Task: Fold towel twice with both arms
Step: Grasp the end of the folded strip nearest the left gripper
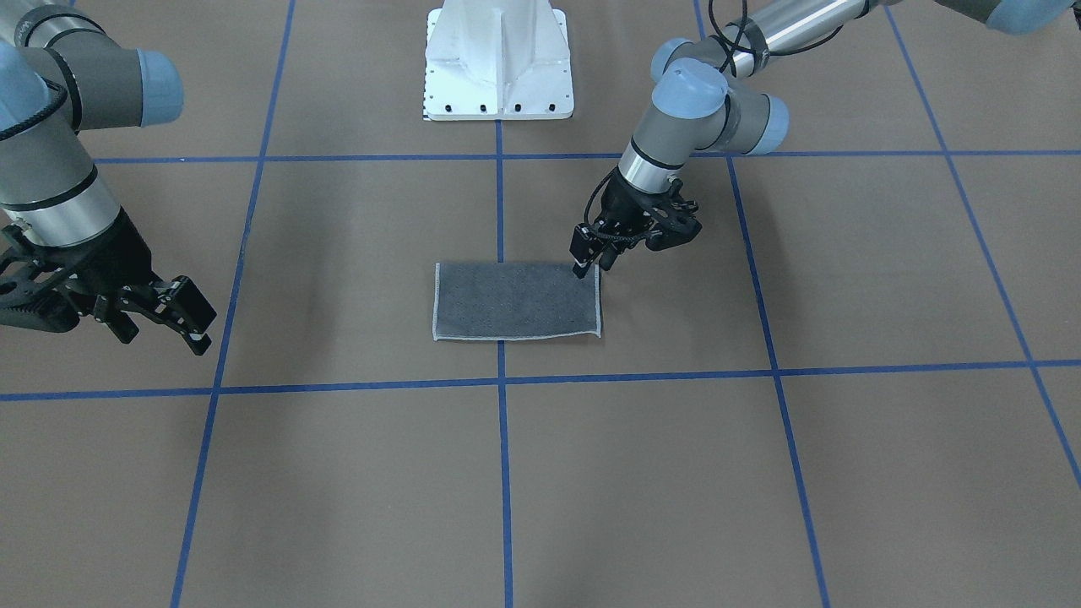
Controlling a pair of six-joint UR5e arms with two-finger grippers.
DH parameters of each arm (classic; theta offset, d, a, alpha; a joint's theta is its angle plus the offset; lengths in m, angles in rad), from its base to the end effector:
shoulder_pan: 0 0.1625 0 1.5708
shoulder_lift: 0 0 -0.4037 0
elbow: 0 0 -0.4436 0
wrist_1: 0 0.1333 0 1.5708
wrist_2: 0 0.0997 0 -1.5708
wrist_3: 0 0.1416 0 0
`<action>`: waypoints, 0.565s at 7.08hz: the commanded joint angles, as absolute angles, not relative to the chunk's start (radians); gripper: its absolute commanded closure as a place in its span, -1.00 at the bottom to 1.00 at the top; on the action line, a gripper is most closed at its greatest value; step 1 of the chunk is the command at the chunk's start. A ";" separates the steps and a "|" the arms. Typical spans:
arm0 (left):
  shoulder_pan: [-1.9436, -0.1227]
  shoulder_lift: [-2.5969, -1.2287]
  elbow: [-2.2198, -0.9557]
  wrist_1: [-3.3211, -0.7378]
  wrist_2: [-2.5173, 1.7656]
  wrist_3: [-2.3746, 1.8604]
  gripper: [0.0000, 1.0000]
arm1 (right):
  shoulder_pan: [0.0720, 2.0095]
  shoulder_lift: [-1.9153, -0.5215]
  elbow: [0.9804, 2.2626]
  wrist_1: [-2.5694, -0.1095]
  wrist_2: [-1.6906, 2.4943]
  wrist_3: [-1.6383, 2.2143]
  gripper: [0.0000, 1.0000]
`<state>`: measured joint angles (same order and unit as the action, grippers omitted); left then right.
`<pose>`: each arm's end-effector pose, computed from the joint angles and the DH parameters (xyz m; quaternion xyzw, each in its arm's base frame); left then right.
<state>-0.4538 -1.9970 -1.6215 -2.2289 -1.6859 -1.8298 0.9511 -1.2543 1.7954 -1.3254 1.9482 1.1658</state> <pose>0.6053 -0.4255 0.2955 0.0039 0.5388 -0.2647 0.7997 -0.3228 -0.5921 0.3401 0.1012 -0.4018 0.1754 0.8930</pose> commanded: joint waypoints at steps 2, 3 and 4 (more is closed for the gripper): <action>-0.451 -1.997 -1.618 -2.229 -1.686 -1.827 -0.01 | 0.951 -1.256 1.796 -1.325 1.948 1.166 -1.00; -0.451 -1.997 -1.618 -2.230 -1.686 -1.825 0.12 | 0.951 -1.256 1.796 -1.325 1.948 1.166 -1.00; -0.451 -1.996 -1.618 -2.244 -1.686 -1.824 0.13 | 0.951 -1.256 1.796 -1.324 1.948 1.166 -1.00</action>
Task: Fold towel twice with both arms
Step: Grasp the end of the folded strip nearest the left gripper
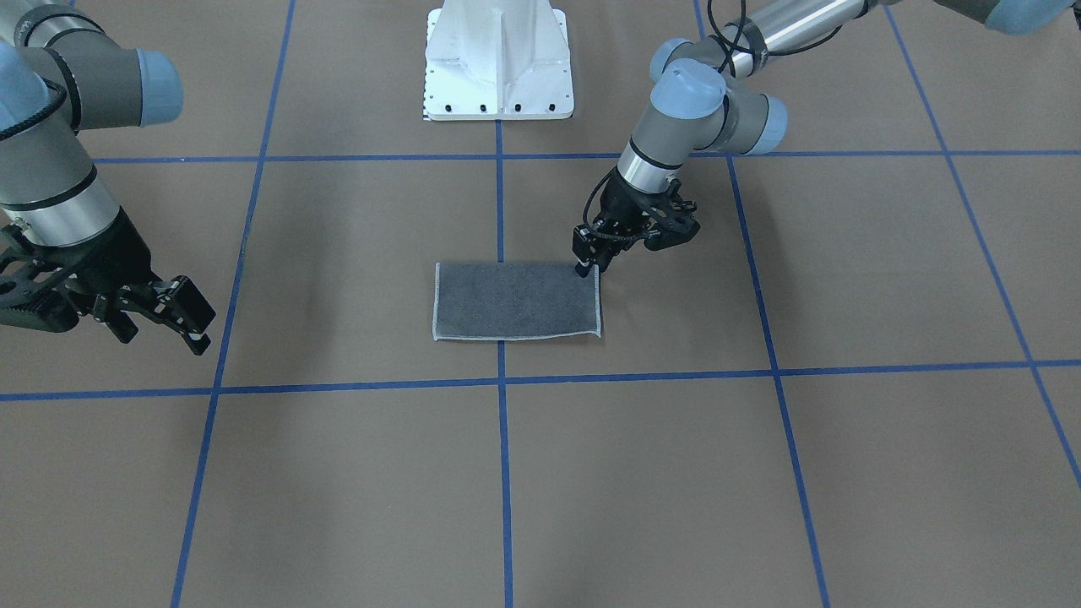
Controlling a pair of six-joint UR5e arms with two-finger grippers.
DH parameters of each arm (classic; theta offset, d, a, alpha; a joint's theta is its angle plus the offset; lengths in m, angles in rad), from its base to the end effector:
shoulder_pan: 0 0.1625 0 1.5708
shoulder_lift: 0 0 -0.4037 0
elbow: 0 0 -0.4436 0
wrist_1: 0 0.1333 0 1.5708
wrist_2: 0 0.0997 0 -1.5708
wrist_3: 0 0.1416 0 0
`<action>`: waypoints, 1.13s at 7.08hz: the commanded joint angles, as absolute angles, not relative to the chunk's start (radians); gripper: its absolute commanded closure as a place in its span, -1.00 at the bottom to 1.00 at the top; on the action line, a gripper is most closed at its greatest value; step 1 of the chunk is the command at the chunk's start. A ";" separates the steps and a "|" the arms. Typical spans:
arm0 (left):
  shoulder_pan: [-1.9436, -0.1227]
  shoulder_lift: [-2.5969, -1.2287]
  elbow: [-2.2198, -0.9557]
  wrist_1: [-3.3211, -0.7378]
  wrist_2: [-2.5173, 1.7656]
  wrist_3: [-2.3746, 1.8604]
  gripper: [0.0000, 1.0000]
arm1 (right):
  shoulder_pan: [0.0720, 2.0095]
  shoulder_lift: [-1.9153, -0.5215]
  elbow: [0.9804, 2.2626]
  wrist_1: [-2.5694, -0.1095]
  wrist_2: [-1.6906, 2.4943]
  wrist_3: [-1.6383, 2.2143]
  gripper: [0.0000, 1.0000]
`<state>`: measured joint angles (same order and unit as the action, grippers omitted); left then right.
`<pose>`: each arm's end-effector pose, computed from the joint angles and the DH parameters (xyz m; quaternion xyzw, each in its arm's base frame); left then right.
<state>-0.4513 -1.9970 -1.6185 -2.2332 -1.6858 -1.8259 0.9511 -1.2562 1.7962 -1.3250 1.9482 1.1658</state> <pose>0.6069 -0.4242 0.2964 0.0044 0.5393 -0.2621 0.8003 -0.3225 -0.5917 0.3408 0.1009 -0.4016 0.1755 0.8932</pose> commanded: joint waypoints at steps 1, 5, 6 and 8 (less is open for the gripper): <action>-0.451 -1.994 -1.617 -2.244 -1.686 -1.822 0.13 | 0.951 -1.256 1.796 -1.324 1.948 1.166 -1.00; -0.453 -1.991 -1.621 -2.246 -1.686 -1.816 0.23 | 0.951 -1.255 1.796 -1.324 1.948 1.166 -1.00; -0.453 -1.991 -1.621 -2.246 -1.686 -1.816 0.23 | 0.951 -1.255 1.796 -1.324 1.947 1.166 -1.00; -0.453 -1.991 -1.621 -2.246 -1.686 -1.816 0.23 | 0.950 -1.253 1.796 -1.324 1.947 1.166 -1.00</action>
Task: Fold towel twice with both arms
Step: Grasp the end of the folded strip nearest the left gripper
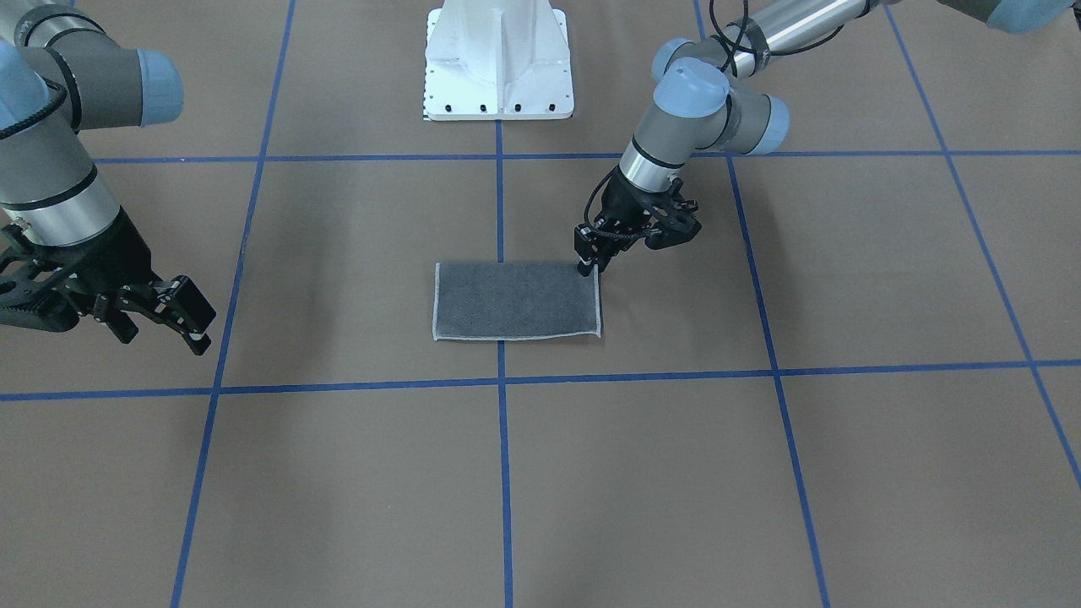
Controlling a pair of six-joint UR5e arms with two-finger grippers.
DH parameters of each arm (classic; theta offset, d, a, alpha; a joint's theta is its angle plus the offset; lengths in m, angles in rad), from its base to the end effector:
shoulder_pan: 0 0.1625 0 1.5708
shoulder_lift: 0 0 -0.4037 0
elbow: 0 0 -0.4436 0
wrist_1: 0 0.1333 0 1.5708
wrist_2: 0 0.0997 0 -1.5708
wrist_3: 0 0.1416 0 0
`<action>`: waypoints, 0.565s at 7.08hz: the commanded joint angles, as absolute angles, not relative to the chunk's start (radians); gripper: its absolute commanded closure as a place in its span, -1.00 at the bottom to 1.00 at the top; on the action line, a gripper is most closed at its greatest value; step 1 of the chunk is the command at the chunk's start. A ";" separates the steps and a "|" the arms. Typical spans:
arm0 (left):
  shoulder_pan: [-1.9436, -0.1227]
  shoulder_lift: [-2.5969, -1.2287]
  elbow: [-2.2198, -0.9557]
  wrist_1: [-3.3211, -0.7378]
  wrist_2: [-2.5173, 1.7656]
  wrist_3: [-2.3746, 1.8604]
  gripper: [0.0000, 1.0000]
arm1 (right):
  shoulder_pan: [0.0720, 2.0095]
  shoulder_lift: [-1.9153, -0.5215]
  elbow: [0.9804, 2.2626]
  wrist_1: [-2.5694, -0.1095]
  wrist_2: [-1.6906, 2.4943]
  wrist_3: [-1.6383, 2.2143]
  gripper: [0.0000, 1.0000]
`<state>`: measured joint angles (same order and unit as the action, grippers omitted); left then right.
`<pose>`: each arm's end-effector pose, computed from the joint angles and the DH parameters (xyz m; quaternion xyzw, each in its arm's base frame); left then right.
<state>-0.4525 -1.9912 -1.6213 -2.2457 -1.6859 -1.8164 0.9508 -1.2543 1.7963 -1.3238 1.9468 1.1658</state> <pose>0.6048 -0.4241 0.2970 0.0078 0.5433 -0.2576 0.7990 -0.3228 -0.5920 0.3394 0.1024 -0.4023 0.1753 0.8927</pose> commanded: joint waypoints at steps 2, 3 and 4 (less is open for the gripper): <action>-0.454 -1.990 -1.623 -2.246 -1.686 -1.816 0.27 | 0.950 -1.253 1.796 -1.324 1.947 1.166 -1.00; -0.456 -1.990 -1.628 -2.246 -1.686 -1.816 0.30 | 0.950 -1.253 1.796 -1.324 1.947 1.166 -1.00; -0.457 -1.988 -1.628 -2.246 -1.686 -1.816 0.37 | 0.950 -1.253 1.798 -1.324 1.947 1.166 -1.00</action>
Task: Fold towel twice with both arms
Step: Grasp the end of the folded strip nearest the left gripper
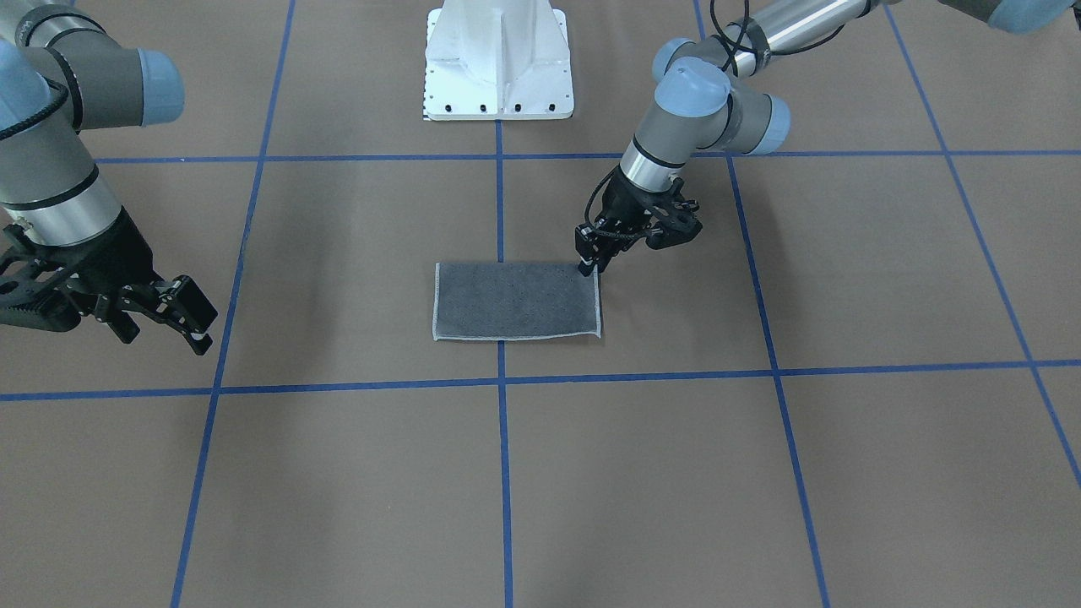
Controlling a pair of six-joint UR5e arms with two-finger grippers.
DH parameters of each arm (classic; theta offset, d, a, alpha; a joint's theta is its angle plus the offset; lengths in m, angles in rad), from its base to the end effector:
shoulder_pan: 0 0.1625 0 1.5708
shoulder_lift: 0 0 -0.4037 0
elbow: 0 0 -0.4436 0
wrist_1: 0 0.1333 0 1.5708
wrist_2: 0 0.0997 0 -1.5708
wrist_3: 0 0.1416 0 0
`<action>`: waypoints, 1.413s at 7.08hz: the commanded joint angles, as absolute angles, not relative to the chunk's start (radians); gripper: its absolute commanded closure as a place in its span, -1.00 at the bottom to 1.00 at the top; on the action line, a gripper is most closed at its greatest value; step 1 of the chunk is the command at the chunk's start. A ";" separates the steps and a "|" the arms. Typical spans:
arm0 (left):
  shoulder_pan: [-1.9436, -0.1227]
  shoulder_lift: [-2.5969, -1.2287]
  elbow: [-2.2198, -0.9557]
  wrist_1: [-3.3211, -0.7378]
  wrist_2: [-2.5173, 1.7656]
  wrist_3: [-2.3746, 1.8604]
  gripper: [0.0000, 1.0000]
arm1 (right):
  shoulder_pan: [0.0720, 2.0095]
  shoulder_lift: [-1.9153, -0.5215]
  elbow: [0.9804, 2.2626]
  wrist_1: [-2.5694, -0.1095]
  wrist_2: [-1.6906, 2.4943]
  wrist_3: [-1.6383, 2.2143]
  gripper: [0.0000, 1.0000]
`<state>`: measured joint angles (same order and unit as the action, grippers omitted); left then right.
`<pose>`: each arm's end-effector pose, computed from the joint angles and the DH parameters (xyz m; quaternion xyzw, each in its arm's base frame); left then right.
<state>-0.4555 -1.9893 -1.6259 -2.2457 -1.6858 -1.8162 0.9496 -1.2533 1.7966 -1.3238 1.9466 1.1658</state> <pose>0.6023 -0.4254 0.2957 0.0089 0.5444 -0.2585 0.7980 -0.3235 -0.5918 0.3385 0.1026 -0.4027 0.1746 0.8926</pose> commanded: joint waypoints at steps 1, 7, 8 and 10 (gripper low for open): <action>-0.457 -1.988 -1.629 -2.246 -1.686 -1.816 0.37 | 0.950 -1.253 1.798 -1.324 1.947 1.166 -1.00; -0.460 -1.987 -1.632 -2.246 -1.686 -1.816 0.90 | 0.950 -1.253 1.798 -1.324 1.947 1.166 -1.00; -0.462 -1.983 -1.644 -2.246 -1.686 -1.816 1.00 | 0.950 -1.253 1.796 -1.324 1.947 1.166 -1.00; -0.469 -1.924 -1.702 -2.244 -1.686 -1.816 1.00 | 0.954 -1.255 1.792 -1.325 1.948 1.163 -1.00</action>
<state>-0.4647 -1.9621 -1.6670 -2.2454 -1.6865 -1.8162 0.9513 -1.2541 1.7942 -1.3241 1.9469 1.1644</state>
